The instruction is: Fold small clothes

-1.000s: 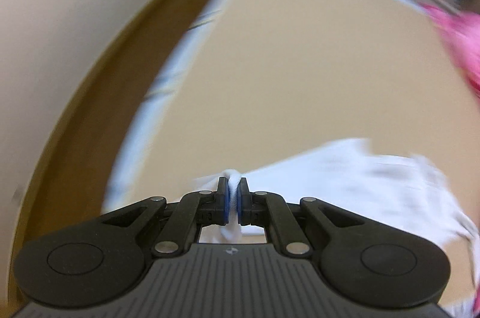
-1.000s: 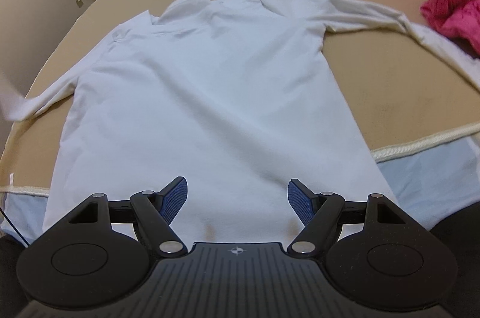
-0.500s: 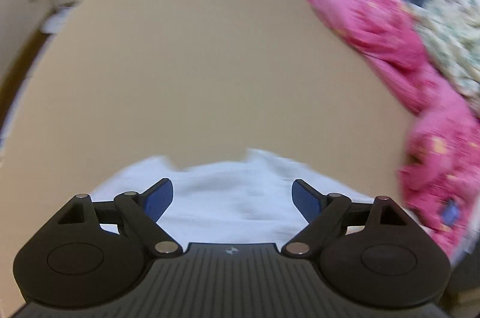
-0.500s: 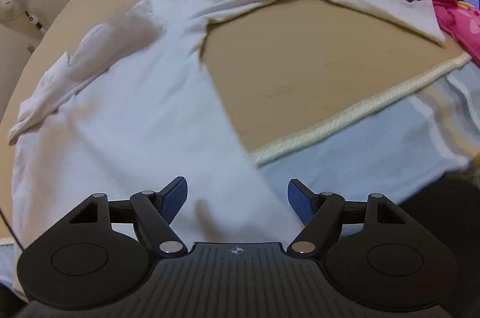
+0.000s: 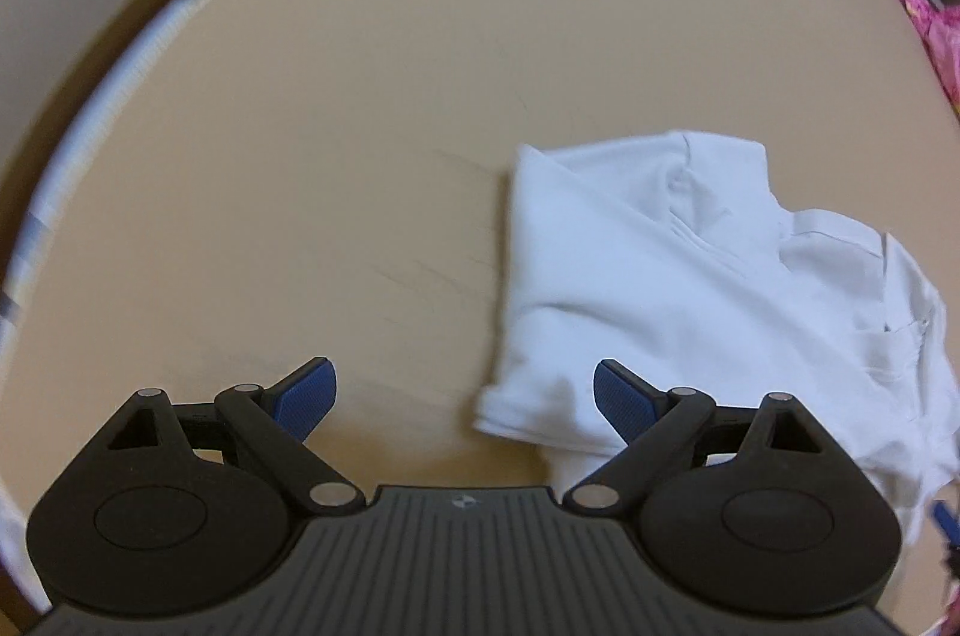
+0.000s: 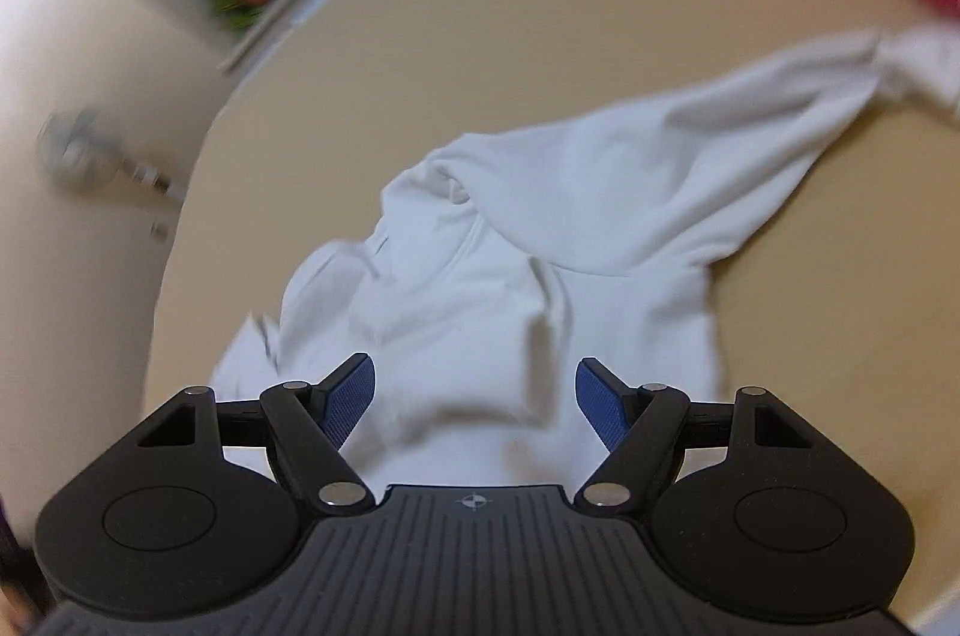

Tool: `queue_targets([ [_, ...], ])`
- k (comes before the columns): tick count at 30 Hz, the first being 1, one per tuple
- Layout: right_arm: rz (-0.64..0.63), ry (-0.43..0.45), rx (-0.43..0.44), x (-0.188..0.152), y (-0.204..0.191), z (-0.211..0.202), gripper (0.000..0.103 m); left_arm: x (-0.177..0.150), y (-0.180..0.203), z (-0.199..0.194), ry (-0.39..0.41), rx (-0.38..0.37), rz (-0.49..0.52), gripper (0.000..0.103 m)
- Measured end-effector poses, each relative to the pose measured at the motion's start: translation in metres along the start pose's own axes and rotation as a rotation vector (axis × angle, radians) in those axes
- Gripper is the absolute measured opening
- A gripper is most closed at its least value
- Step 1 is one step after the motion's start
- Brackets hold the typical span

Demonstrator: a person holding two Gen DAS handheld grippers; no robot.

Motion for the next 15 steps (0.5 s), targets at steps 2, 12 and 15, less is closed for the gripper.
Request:
queue_targets([
  [2, 0.113, 0.008, -0.103, 0.010, 0.011, 0.024, 0.076, 0.000, 0.007, 0.011, -0.017, -0.020, 0.002, 0.095],
  [12, -0.015, -0.094, -0.148, 0.008, -0.022, 0.047, 0.006, -0.016, 0.052, 0.044, -0.047, 0.095, 0.202, 0.078],
  [15, -0.186, -0.008, 0.010, 0.026, -0.073, 0.020, 0.006, -0.015, 0.046, 0.042, -0.037, 0.103, 0.171, 0.078],
])
Point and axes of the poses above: each gripper's, at about its wrist camera, not at the fingertips, and z roughly the way its jaws point, y to its right, x to its top, the point moved 10 cm from there along z, roughly the way its jaws point, and after that the axes turned 11 degrees about z, right-handed, at the moved point
